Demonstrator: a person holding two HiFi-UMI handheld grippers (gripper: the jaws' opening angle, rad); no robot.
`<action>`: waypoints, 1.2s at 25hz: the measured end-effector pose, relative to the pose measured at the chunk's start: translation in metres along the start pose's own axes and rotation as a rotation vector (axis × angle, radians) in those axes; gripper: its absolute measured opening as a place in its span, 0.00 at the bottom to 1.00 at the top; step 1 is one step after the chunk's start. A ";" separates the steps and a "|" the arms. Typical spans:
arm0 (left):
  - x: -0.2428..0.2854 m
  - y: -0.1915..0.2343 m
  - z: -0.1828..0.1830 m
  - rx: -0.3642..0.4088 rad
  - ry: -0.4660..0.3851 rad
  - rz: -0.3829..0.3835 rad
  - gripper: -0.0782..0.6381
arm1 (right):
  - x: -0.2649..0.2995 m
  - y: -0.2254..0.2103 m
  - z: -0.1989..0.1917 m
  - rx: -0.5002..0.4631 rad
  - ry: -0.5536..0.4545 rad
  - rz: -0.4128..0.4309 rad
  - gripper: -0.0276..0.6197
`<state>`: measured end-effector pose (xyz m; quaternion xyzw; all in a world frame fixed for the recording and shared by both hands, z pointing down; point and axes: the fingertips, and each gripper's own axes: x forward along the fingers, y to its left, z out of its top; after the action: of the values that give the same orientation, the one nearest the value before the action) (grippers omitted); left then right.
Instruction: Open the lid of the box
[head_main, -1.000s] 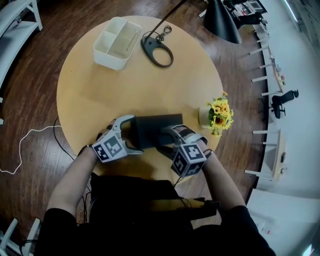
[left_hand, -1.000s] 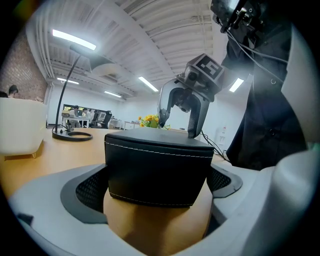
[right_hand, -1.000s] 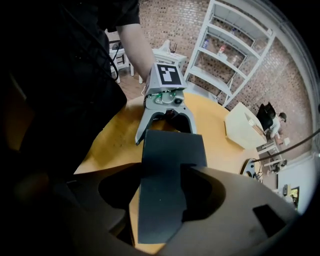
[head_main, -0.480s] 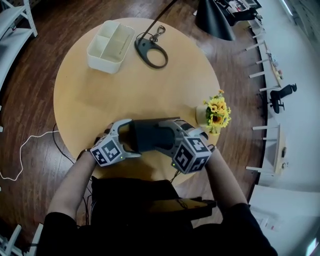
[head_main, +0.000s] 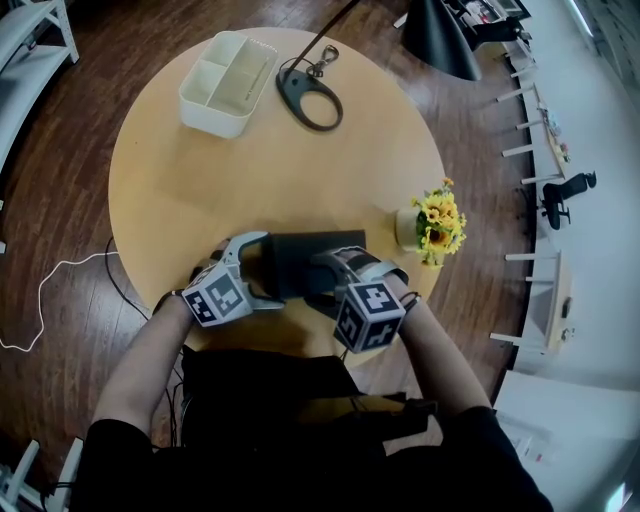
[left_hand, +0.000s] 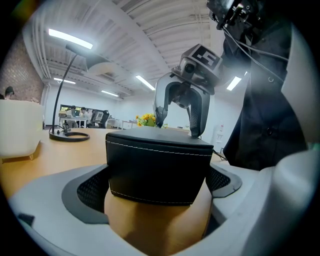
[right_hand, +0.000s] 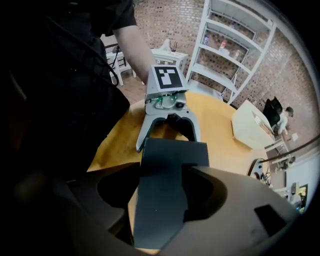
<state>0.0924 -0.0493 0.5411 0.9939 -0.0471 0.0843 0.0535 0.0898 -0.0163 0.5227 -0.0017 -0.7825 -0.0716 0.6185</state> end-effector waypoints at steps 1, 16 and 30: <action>0.000 0.000 0.001 0.003 0.000 0.000 0.93 | -0.001 -0.001 0.001 -0.002 -0.003 -0.012 0.48; 0.000 0.000 0.003 0.016 0.001 -0.006 0.93 | -0.008 -0.002 -0.004 0.110 0.002 -0.001 0.47; 0.001 -0.001 0.000 0.012 0.010 -0.005 0.93 | -0.002 -0.002 -0.016 0.026 0.051 -0.050 0.47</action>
<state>0.0932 -0.0483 0.5415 0.9939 -0.0436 0.0894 0.0480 0.1052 -0.0202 0.5243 0.0277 -0.7671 -0.0771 0.6363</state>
